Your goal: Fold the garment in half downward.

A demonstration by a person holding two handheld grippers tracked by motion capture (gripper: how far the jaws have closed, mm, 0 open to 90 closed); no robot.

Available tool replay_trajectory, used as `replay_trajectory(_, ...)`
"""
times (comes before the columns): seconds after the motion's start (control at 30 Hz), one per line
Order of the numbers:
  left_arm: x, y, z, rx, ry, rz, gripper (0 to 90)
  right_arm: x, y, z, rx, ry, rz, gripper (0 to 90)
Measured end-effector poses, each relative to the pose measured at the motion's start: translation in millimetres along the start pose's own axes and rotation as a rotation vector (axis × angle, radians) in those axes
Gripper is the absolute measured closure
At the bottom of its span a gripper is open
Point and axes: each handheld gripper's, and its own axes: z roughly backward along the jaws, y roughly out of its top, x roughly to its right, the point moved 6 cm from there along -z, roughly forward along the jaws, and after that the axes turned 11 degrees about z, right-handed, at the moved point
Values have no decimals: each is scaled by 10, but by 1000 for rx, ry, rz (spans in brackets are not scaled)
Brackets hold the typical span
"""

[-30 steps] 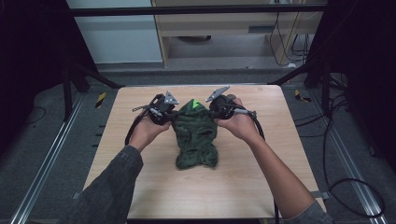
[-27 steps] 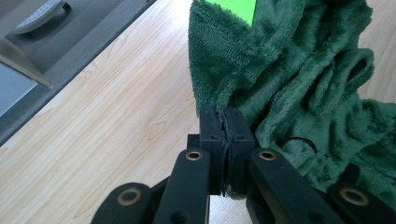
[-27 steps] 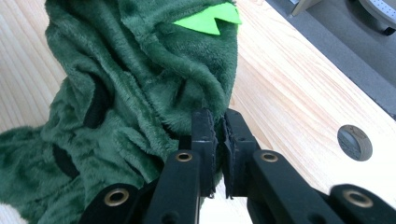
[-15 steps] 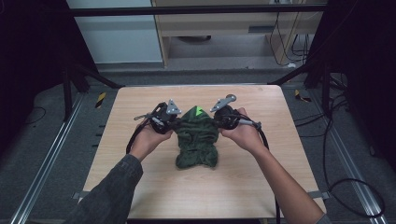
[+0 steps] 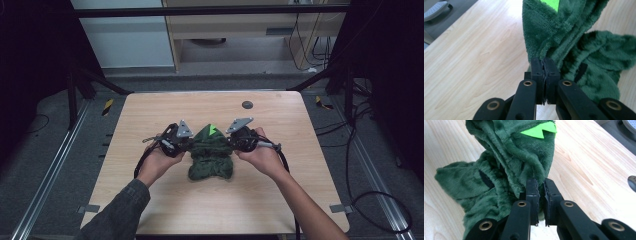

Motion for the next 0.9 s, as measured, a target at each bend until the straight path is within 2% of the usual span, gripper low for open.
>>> replay_trajectory(0.2,32,-55,-33,0,-7,7,881,-74,-49,-10,2,9,4,833)
replay_trajectory(0.63,129,-177,18,17,-27,9,879,-239,-127,48,12,19,14,813)
replay_trajectory(0.9,178,-242,3,16,-26,5,877,-313,-189,27,2,26,19,803)
